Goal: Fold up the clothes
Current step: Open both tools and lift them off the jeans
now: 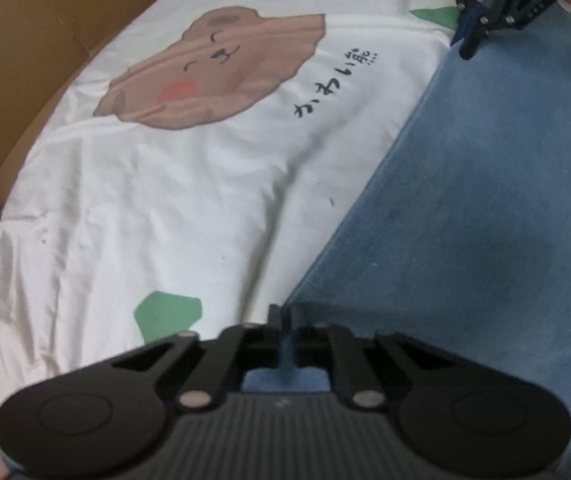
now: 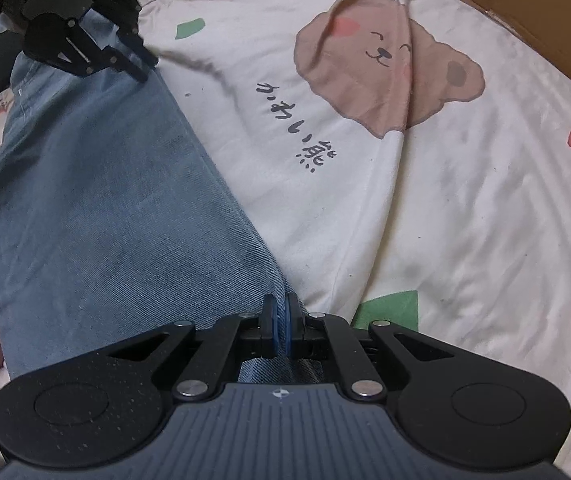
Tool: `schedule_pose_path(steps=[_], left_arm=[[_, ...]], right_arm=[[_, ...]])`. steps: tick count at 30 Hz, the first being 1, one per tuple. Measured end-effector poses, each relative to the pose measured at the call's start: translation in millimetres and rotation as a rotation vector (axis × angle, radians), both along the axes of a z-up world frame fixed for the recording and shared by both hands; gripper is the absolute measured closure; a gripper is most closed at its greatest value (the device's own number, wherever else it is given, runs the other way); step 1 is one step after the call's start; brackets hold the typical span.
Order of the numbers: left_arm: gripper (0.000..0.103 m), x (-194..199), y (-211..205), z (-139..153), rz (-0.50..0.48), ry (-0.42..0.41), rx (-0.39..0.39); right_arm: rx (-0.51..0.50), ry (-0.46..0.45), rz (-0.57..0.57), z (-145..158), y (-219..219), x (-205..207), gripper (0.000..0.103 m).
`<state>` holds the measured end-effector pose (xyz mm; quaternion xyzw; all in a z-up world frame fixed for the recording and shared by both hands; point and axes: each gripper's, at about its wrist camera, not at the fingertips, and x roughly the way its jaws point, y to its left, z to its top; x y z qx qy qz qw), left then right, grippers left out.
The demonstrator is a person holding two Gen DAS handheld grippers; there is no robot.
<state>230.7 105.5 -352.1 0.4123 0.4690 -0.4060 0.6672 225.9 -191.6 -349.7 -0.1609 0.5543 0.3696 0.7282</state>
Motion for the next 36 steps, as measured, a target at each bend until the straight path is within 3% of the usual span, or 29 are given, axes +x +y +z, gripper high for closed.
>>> schedule_pose_path(steps=[5,8,11,14,16,18,22,24,29,36], left_arm=[[0.102,-1.9,5.6,5.3,-0.016,-0.053,-0.014],[0.103,11.5,10.2,-3.9,0.071,-0.093,0.021],[0.103,23.5,16.1,-10.1,0.135,-0.051,0.031],[0.103,26.6,20.0,0.7,0.204,-0.051,-0.021],[0.096,27.0,20.4,8.3,0.247,-0.043,-0.050],[0.094,24.3,16.4,13.5,0.248,-0.056,-0.066],[0.070,27.8,-0.7,23.1,0.254,-0.046,-0.124],[0.064,26.4,-11.9,28.2,0.256,-0.041,-0.155],[0.064,18.3,-43.7,39.8,0.234,-0.030,-0.220],[0.064,-2.4,-80.9,31.4,0.190,0.005,-0.290]], right_arm=[[0.008,-0.010,-0.027,10.5,-2.5,-2.2,0.103],[0.003,-0.010,-0.019,9.3,-1.8,-2.2,0.103],[0.003,0.014,-0.032,-1.6,-0.3,1.8,0.102],[0.015,0.008,-0.047,-0.8,-2.1,-0.1,0.101],[0.053,0.017,-0.089,1.5,-9.6,-0.2,0.100],[0.096,0.017,-0.144,9.3,-22.3,0.5,0.092],[0.129,-0.054,-0.221,34.1,-55.6,-3.2,0.090],[0.128,-0.068,-0.254,42.4,-78.0,-3.8,0.090],[0.060,-0.080,-0.318,49.5,-131.4,-11.1,0.090],[-0.065,-0.055,-0.326,54.1,-189.8,-50.9,0.083]])
